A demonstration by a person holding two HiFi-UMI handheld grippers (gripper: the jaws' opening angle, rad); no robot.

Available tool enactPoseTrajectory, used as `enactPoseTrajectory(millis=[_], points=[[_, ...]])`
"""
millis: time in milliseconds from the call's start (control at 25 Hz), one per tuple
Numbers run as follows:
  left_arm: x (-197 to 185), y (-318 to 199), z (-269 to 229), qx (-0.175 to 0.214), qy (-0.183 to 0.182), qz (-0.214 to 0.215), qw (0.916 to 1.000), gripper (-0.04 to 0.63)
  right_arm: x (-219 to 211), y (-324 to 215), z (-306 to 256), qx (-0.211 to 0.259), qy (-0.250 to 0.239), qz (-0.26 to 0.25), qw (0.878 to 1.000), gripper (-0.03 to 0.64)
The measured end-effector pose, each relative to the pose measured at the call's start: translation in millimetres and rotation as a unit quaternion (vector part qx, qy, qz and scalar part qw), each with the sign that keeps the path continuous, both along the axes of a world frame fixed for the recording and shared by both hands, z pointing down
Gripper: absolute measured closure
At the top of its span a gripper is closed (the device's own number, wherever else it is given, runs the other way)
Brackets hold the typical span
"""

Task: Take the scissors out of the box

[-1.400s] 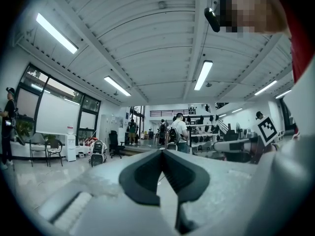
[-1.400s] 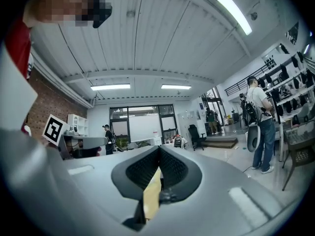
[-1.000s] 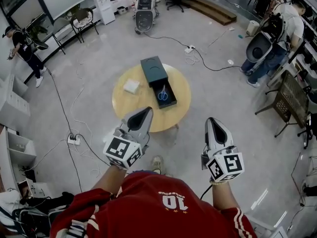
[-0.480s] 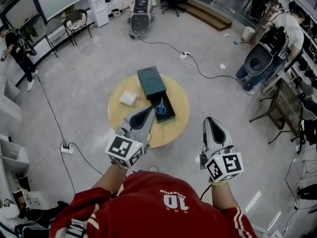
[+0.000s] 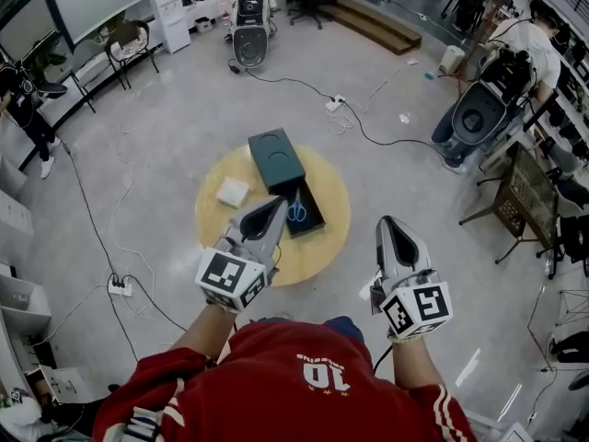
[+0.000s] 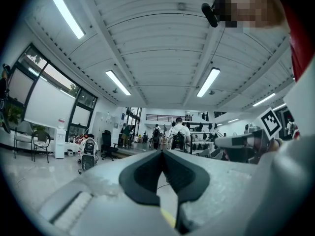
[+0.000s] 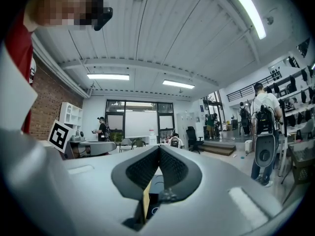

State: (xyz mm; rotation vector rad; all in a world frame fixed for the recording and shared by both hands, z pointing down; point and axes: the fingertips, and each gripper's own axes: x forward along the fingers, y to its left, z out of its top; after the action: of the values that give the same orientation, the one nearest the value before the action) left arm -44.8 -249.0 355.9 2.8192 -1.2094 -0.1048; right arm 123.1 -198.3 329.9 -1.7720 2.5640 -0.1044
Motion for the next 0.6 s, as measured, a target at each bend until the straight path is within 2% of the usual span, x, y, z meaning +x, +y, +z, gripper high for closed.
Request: enactPoseTrajectory(millis=[280,480,600], points=[[15,-20,3,-0.007,-0.004,-0.018,0.9998,0.592,16,-27,-2,0.001,-0.007,-0.020,1.000,0.627],[23,-34,5,-0.013,-0.001,-0.045,0.9989,0.592,18,-51,-3,0.000,-0.008,-0.058,0.998,0.627],[26,-43,1,-0.003,-0.003,-0.066,0.9978,0.592,19,-64,-7,0.005,-0.008,-0.081,0.997,0.627]])
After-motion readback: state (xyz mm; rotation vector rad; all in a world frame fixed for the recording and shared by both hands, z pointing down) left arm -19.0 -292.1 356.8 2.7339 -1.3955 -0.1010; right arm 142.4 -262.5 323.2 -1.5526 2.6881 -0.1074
